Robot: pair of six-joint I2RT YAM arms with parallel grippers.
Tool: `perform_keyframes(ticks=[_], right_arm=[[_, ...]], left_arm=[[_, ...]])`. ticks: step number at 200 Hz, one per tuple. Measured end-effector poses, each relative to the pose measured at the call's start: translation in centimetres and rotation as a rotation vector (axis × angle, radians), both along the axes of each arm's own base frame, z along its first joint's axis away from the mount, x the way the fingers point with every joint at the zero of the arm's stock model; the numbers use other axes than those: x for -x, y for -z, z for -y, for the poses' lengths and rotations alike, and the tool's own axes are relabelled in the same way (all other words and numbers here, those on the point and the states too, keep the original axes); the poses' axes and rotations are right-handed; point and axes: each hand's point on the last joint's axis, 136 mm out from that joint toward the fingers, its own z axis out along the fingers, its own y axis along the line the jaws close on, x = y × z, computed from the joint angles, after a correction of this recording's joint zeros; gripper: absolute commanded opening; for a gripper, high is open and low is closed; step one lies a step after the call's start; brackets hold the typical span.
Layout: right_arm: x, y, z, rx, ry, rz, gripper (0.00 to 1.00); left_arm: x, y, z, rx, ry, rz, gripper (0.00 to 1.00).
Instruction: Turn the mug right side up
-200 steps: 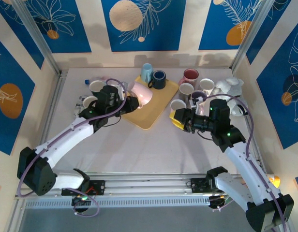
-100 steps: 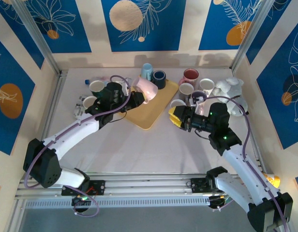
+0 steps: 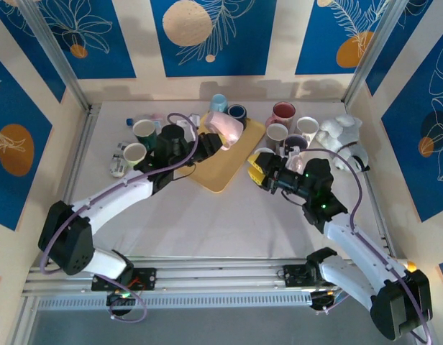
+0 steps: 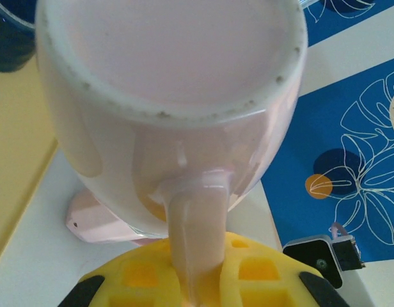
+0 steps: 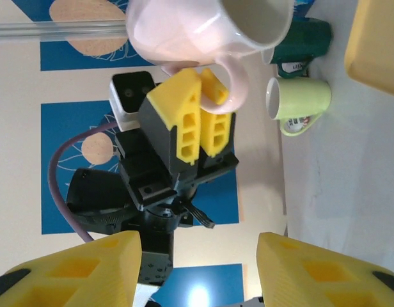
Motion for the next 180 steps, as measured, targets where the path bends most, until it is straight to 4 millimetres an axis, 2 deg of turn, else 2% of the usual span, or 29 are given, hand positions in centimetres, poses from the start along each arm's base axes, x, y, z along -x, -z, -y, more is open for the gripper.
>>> perform_keyframes(ticks=[53, 126, 180], right_arm=[[-2.4, 1.3, -0.9, -0.044, 0.016, -0.032, 0.53], [-3.7, 0.6, -0.8, -0.107, 0.048, -0.035, 0.52], [-5.2, 3.0, -1.6, -0.156, 0.064, -0.141, 0.49]], left_arm=[[0.7, -0.4, 1.8, 0.05, 0.03, -0.007, 0.0], [0.6, -0.9, 2.4, 0.085, 0.027, -0.001, 0.0], [1.4, -1.3, 3.3, 0.101, 0.033, 0.007, 0.0]])
